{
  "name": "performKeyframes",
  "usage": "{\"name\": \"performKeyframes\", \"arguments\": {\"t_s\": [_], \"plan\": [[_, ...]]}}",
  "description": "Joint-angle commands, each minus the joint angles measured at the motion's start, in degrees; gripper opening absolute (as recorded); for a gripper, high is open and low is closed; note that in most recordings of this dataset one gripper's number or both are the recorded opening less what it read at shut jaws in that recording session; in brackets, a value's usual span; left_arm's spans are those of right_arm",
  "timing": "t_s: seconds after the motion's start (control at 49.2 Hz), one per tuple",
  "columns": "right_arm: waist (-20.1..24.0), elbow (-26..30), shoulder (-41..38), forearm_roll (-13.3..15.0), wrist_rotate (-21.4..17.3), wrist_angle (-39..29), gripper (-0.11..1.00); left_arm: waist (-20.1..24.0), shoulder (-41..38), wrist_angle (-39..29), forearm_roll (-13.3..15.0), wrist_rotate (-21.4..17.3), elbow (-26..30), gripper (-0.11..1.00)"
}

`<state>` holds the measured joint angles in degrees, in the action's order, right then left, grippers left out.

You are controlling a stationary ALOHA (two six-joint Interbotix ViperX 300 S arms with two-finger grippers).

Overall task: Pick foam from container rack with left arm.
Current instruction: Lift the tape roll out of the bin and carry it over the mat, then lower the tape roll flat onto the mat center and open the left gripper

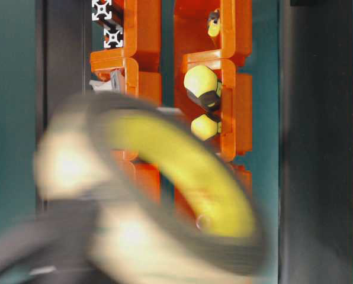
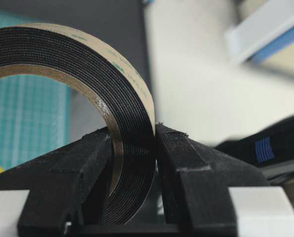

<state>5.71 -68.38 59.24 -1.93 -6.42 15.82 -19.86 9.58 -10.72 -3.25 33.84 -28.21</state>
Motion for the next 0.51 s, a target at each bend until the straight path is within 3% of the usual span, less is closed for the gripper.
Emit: {"name": "performKeyframes", "arguments": {"t_s": [0.0,0.244,0.488], "plan": [[0.09,1.49,0.18,-0.18,-0.09,0.09,0.00,0.35,-1.58,-2.55,-0.18,-0.09,1.41,0.25],[0.09,1.85,1.14,-0.18,-0.09,-1.58,0.00,0.79,-5.27,-11.51,-0.18,-1.14,6.15,0.25],[0.09,1.93,1.23,-0.18,-0.18,-1.58,0.00,1.85,-5.63,-13.71,-0.18,-1.23,6.77,0.25]]}}
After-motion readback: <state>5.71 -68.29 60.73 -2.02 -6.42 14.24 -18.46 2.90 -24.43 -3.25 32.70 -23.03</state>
